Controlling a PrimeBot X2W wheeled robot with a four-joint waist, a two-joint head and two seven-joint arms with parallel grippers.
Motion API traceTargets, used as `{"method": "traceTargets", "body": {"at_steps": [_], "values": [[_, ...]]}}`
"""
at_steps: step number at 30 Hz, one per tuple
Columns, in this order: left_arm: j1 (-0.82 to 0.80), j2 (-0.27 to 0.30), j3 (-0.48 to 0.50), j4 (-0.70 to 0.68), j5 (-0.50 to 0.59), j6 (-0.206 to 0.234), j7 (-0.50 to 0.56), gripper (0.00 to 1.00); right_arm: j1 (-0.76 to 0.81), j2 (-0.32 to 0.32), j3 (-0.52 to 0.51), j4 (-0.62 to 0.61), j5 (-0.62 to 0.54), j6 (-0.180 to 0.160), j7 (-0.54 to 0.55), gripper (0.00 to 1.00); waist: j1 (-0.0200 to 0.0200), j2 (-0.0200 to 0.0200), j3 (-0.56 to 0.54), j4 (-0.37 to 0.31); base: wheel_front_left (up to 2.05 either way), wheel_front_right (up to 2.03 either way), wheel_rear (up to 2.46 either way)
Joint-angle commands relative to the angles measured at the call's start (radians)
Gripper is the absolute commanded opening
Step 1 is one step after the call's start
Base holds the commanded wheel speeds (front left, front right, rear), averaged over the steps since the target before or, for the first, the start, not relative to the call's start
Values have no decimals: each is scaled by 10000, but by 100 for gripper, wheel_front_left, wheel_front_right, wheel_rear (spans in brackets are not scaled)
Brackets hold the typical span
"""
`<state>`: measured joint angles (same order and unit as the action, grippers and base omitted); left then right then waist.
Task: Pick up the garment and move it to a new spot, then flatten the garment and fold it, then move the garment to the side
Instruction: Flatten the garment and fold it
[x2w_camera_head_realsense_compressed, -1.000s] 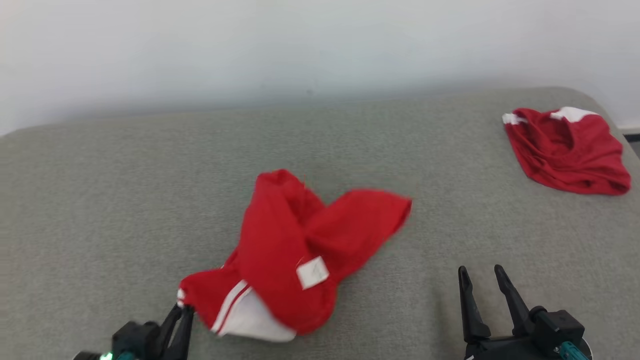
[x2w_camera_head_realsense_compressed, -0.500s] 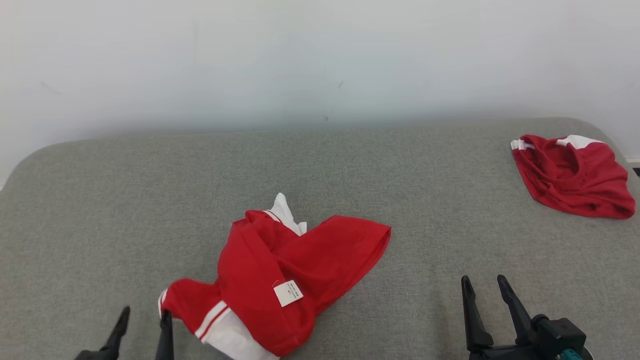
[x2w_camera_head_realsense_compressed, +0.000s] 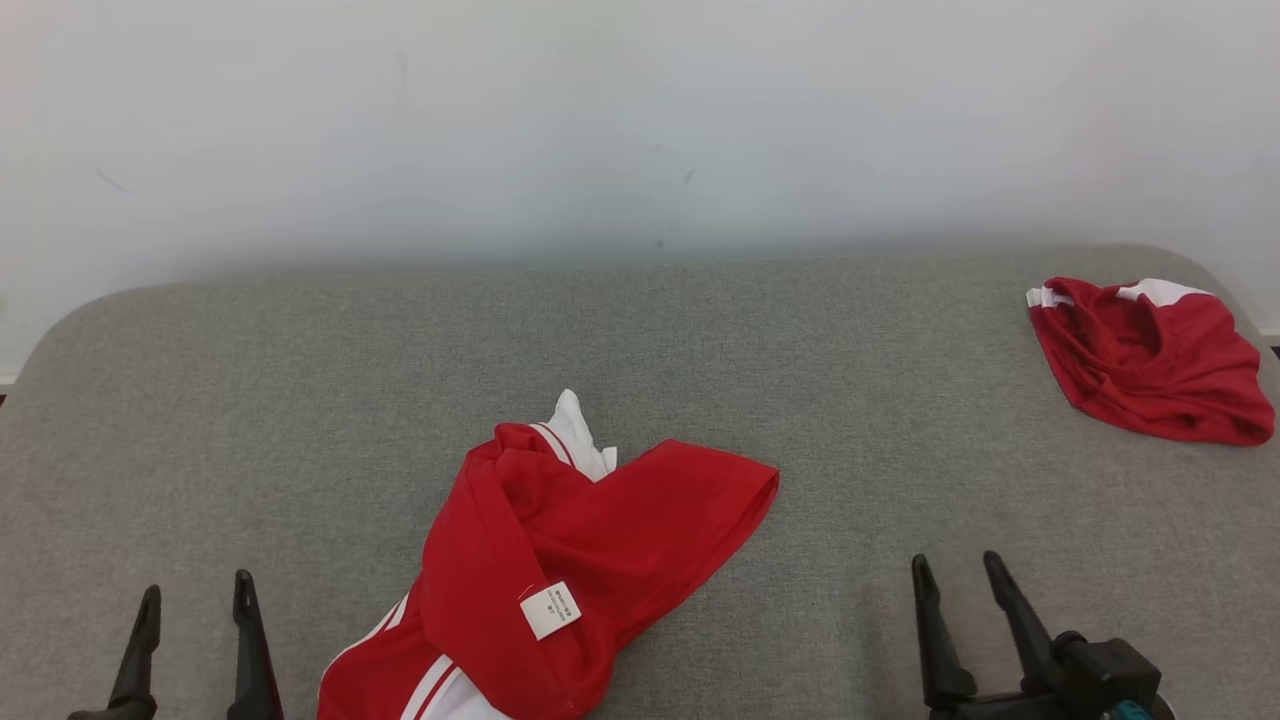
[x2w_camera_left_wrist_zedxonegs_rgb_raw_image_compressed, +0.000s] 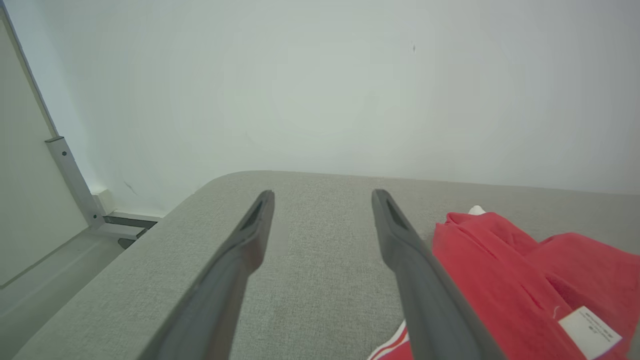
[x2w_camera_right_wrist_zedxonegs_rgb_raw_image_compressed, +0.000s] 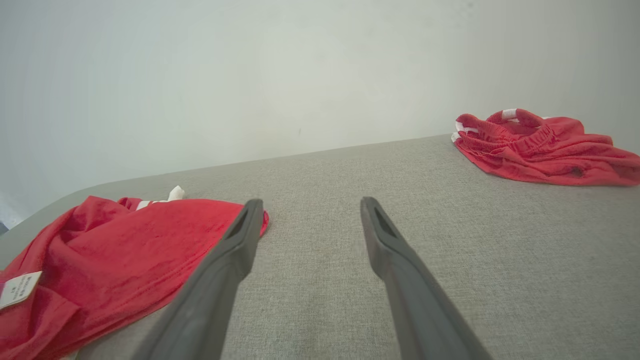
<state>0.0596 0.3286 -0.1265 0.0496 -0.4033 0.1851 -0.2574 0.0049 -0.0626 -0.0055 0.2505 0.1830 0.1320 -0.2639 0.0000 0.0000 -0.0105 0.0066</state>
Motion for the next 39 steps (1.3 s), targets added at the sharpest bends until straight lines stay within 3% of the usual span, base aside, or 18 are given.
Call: {"method": "traceTargets", "body": {"at_steps": [1, 8, 14, 23, 30, 33, 34, 35, 36, 39], "values": [[111, -88, 136, -98, 217, 64, -73, 100, 69, 30, 188, 29, 40, -22, 0, 100, 0, 0, 9, 19, 0, 0, 0], [26, -344, 265, -151, 595, -103, -84, 100, -75, 60, 862, 142, 173, -22, -2, 100, 0, 0, 30, 108, 0, 0, 0], [21, -532, 311, 140, 1006, -340, -79, 100, -424, 80, 2553, 669, 643, -22, 90, 100, 0, 0, 69, 280, 0, 0, 0], [-283, -832, 172, 632, 1272, -769, -81, 100, -1366, 123, 4941, 1837, 2195, -22, 707, 100, 0, 0, 270, 831, 0, 0, 0], [-543, -1069, 72, 931, 1441, -1012, -82, 100, -1934, 139, 5881, 2891, 3351, -22, 974, 100, 0, 0, 332, 1275, 0, 0, 0], [-655, -1165, 135, 1110, 1457, -1165, -82, 100, -2176, 140, 6410, 3330, 4378, -22, 1032, 100, 0, 0, 319, 1417, 0, 0, 0], [-665, -1189, 161, 1157, 1462, -1224, -82, 100, -2269, 136, 6502, 3429, 4621, -22, 976, 83, 0, 0, 311, 1441, 0, 0, 0], [-685, -1216, 181, 1191, 1467, -1232, -82, 100, -2356, 134, 6610, 3535, 4811, -22, 946, 37, 0, 0, 304, 1459, 0, 0, 0], [-711, -1244, 200, 1213, 1474, -1270, -82, 100, -2460, 138, 6704, 3683, 4920, -22, 882, 0, 0, 0, 296, 1478, 0, 0, 0], [-726, -1304, 268, 1290, 1504, -1344, -82, 100, -2858, 134, 6856, 4090, 5009, -22, 537, 0, 0, 0, 265, 1498, 0, 0, 0]]}}
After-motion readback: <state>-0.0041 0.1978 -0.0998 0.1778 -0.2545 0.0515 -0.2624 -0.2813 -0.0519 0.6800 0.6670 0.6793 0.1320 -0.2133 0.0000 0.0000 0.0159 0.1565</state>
